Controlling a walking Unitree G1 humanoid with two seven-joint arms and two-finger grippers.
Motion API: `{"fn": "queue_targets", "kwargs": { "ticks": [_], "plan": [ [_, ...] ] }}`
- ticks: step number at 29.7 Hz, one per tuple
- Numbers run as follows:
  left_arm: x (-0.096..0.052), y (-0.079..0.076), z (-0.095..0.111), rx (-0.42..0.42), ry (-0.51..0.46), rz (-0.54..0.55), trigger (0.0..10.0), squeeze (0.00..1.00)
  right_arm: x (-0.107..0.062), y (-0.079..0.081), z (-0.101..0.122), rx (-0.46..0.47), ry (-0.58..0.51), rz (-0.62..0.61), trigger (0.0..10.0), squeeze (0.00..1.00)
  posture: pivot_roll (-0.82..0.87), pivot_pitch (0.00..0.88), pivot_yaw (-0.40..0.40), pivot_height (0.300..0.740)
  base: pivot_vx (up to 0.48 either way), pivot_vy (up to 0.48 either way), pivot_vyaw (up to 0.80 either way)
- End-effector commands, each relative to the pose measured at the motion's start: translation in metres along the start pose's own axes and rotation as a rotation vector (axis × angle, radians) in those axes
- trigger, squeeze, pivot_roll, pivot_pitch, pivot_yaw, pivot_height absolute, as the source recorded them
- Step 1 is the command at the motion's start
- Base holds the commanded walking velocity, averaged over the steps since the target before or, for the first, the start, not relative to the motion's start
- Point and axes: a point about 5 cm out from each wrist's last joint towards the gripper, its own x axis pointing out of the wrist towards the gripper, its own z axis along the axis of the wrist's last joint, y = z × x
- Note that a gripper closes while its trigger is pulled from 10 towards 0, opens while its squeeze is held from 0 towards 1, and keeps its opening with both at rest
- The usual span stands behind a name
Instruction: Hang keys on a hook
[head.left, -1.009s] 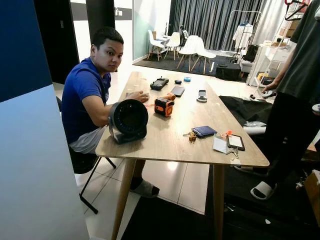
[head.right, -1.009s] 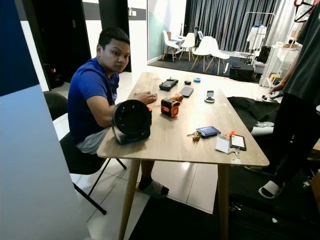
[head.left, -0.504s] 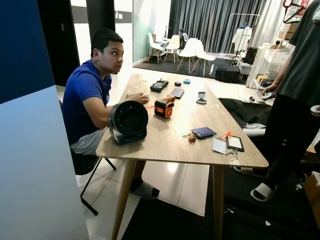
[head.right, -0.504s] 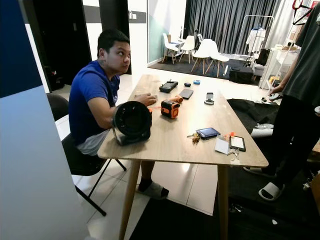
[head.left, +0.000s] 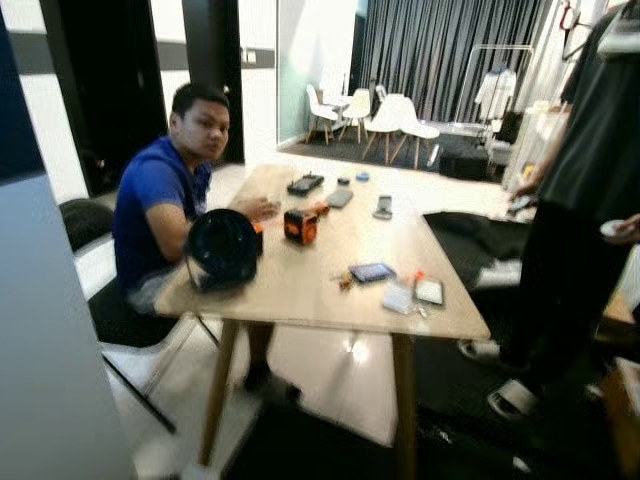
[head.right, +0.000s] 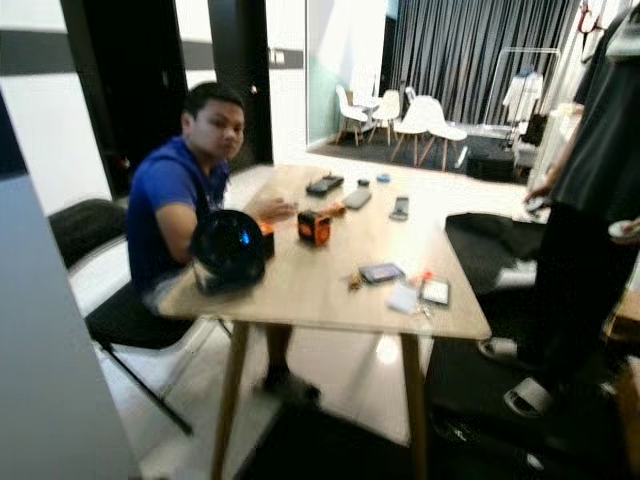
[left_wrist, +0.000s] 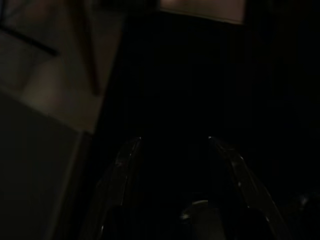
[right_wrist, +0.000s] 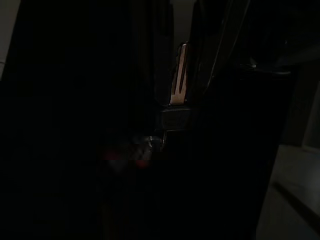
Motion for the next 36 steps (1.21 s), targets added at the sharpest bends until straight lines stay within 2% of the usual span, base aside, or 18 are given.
{"fn": "queue_targets", "kwargs": {
  "ticks": [1, 13, 18, 36],
  "plan": [
    [-0.0006, -0.0005, -0.0031, -0.002, 0.016, 0.001, 10.0, 0.00, -0.0008, -0.0040, 0.0002, 0.001, -0.001, -0.013, 10.0, 0.00, 0.11, 0.001, -0.023, 0.740, 0.000, 0.000, 0.00],
    [-0.0001, 0.0009, -0.0019, 0.011, 0.019, -0.012, 10.0, 0.00, -0.0012, -0.0051, -0.0006, 0.005, 0.001, -0.019, 10.0, 0.00, 0.10, 0.000, -0.017, 0.740, 0.000, 0.000, 0.00],
    [0.0003, 0.0008, -0.0012, 0.018, 0.017, -0.012, 10.0, 0.00, -0.0012, -0.0050, 0.0005, -0.022, -0.005, -0.012, 10.0, 0.00, 0.10, 0.000, -0.016, 0.740, 0.000, 0.000, 0.00],
    [0.0008, -0.0004, -0.0006, 0.017, 0.015, -0.008, 10.0, 0.00, -0.0004, -0.0042, 0.0034, -0.073, -0.005, -0.004, 10.0, 0.00, 0.10, 0.000, -0.021, 0.740, 0.000, 0.000, 0.78]
  ]
}}
